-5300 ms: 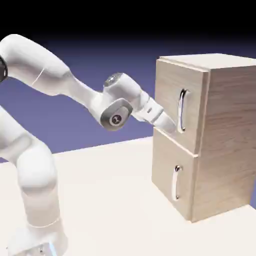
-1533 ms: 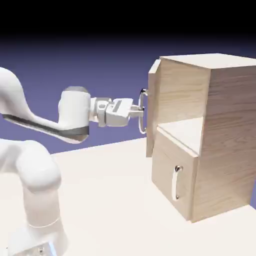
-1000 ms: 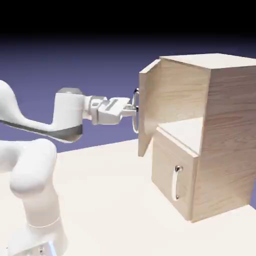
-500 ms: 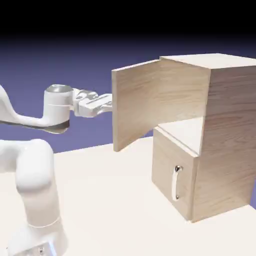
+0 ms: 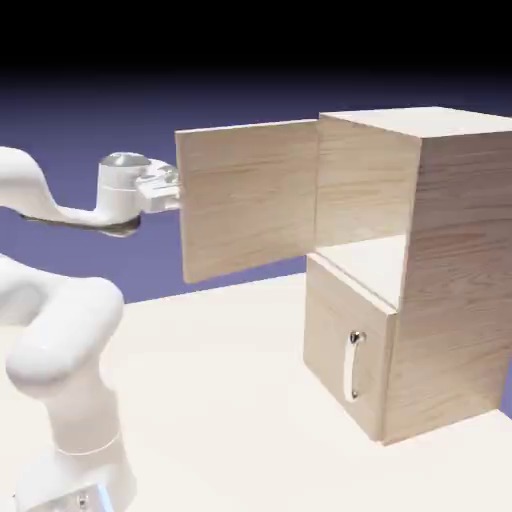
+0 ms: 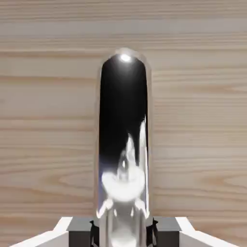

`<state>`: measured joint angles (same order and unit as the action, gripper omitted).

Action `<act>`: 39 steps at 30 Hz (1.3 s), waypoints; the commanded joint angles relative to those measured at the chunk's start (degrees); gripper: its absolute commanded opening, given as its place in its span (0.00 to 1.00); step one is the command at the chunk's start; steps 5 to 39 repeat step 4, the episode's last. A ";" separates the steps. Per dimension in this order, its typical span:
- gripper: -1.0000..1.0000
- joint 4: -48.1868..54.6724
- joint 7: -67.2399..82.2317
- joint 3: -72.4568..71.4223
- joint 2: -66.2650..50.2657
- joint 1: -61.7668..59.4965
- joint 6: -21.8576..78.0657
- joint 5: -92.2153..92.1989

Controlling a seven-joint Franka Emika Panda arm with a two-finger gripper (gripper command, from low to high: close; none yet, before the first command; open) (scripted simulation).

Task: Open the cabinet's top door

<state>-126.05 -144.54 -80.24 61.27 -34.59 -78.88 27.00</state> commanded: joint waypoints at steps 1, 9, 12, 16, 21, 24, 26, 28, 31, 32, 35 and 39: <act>0.00 2.09 0.31 -1.06 0.23 -1.90 1.84 -0.68; 1.00 6.09 0.97 -2.94 0.81 -5.52 5.20 -1.86; 1.00 6.09 0.97 -2.94 0.81 -5.52 5.20 -1.86; 1.00 6.09 0.97 -2.94 0.81 -5.52 5.20 -1.86; 1.00 6.09 0.97 -2.94 0.81 -5.52 5.20 -1.86; 1.00 6.09 0.97 -2.94 0.81 -5.52 5.20 -1.86; 1.00 6.09 0.97 -2.94 0.81 -5.52 5.20 -1.86; 1.00 6.09 0.97 -2.94 0.81 -5.52 5.20 -1.86; 1.00 6.09 0.97 -2.94 0.81 -5.52 5.20 -1.86; 1.00 6.09 0.97 -2.94 0.81 -5.52 5.20 -1.86; 1.00 6.09 0.97 -2.94 0.81 -5.52 5.20 -1.86; 1.00 6.09 0.97 -2.94 0.81 -5.52 5.20 -1.86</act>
